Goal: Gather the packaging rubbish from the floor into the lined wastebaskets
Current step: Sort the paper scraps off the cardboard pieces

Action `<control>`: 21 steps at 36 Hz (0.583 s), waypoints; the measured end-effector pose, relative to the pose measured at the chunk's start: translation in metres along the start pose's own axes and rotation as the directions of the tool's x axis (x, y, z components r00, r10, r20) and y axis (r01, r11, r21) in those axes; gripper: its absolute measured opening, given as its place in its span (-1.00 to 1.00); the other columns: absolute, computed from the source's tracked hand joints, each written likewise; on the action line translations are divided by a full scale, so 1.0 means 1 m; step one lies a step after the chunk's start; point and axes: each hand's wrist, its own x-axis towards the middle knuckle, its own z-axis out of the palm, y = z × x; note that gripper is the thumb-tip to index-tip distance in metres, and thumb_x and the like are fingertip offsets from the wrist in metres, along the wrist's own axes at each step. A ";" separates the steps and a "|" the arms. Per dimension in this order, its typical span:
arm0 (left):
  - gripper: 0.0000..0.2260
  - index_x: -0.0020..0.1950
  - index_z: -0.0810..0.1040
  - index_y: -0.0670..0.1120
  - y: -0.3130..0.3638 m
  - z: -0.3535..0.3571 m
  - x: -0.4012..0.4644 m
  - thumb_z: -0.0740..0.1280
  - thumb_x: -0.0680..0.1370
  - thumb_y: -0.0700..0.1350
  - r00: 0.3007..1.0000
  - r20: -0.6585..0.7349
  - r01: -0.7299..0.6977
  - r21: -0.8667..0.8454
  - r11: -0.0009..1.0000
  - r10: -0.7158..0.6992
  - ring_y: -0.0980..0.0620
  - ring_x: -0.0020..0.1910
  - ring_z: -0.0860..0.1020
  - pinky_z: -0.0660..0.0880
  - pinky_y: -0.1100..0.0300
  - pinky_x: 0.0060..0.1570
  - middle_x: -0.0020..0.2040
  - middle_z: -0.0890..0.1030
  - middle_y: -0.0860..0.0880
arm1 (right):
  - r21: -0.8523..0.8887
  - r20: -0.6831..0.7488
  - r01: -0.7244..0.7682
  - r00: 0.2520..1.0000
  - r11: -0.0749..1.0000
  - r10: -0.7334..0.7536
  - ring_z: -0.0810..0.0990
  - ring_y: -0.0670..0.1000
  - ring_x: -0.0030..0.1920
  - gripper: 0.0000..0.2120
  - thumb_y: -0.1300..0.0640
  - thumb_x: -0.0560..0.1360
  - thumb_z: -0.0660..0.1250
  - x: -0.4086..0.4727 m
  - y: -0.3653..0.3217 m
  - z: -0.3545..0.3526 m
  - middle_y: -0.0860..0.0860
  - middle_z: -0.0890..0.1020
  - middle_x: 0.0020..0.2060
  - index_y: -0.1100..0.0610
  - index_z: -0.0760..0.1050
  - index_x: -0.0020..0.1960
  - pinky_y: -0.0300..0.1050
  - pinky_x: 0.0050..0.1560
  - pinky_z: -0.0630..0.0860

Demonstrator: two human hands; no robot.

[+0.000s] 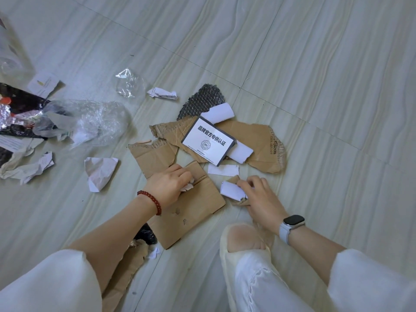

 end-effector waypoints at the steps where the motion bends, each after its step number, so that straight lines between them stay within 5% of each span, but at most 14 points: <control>1: -0.78 -0.21 0.30 -0.06 0.002 -0.002 0.001 0.31 0.42 -0.30 1.000 -0.004 0.010 0.002 1.000 -0.010 -0.05 -0.31 0.49 0.44 0.12 -0.61 -0.34 0.53 -0.04 | 0.012 -0.007 -0.022 1.000 1.000 0.022 0.43 0.19 -0.11 -0.40 0.50 0.16 0.29 0.000 -0.002 0.000 0.17 0.46 -0.07 0.15 0.42 0.15 0.04 -0.17 0.51; 5: -0.73 -0.15 0.32 -0.04 0.009 -0.005 0.001 0.39 0.39 -0.28 0.994 0.067 0.088 -0.001 0.996 -0.088 -0.05 -0.29 0.50 0.44 0.13 -0.61 -0.34 0.53 -0.03 | 0.018 0.047 -0.049 0.998 0.999 0.048 0.36 0.17 0.02 -0.46 0.48 0.30 0.18 0.004 -0.004 -0.002 0.15 0.42 0.01 0.16 0.40 0.24 -0.04 -0.04 0.38; 10: -0.76 0.19 0.46 -0.13 0.015 -0.008 0.001 0.21 0.53 -0.28 0.921 0.060 0.388 -0.224 0.894 -0.384 -0.11 -0.03 0.52 0.40 0.17 -0.21 0.09 0.53 -0.10 | 0.124 0.018 -0.033 0.999 0.992 0.031 0.43 0.19 -0.01 -0.44 0.52 0.24 0.23 0.012 0.000 -0.019 0.15 0.47 -0.05 0.16 0.48 0.18 0.01 -0.08 0.43; 13: -0.79 0.12 0.51 -0.18 0.014 -0.021 -0.006 0.22 0.53 -0.31 0.817 -0.070 0.500 -0.410 0.763 -0.573 -0.11 0.00 0.51 0.34 0.23 -0.08 0.09 0.53 -0.13 | 0.169 -0.067 0.085 0.995 0.982 -0.075 0.49 0.20 -0.03 -0.43 0.54 0.19 0.28 0.022 -0.002 -0.032 0.14 0.49 -0.01 0.16 0.50 0.13 0.04 -0.14 0.49; 16: -0.81 0.06 0.56 -0.20 0.009 -0.031 -0.012 0.24 0.51 -0.34 0.720 -0.121 0.575 -0.447 0.685 -0.683 -0.12 0.03 0.51 0.31 0.26 -0.02 0.06 0.54 -0.16 | 0.102 0.001 0.194 0.981 0.976 -0.195 0.46 0.22 0.08 -0.39 0.51 0.24 0.24 0.038 -0.013 -0.034 0.15 0.40 0.25 0.02 0.41 0.17 -0.06 -0.11 0.44; 21: -0.82 0.04 0.57 -0.23 0.004 -0.042 -0.009 0.24 0.50 -0.34 0.678 -0.112 0.619 -0.446 0.647 -0.726 -0.15 0.02 0.50 0.32 0.25 -0.03 0.05 0.51 -0.19 | -0.056 0.143 0.179 0.975 0.982 -0.170 0.38 0.24 0.21 -0.53 0.47 0.33 0.18 0.053 -0.026 -0.017 0.17 0.14 0.43 0.13 0.42 0.16 0.00 -0.17 0.47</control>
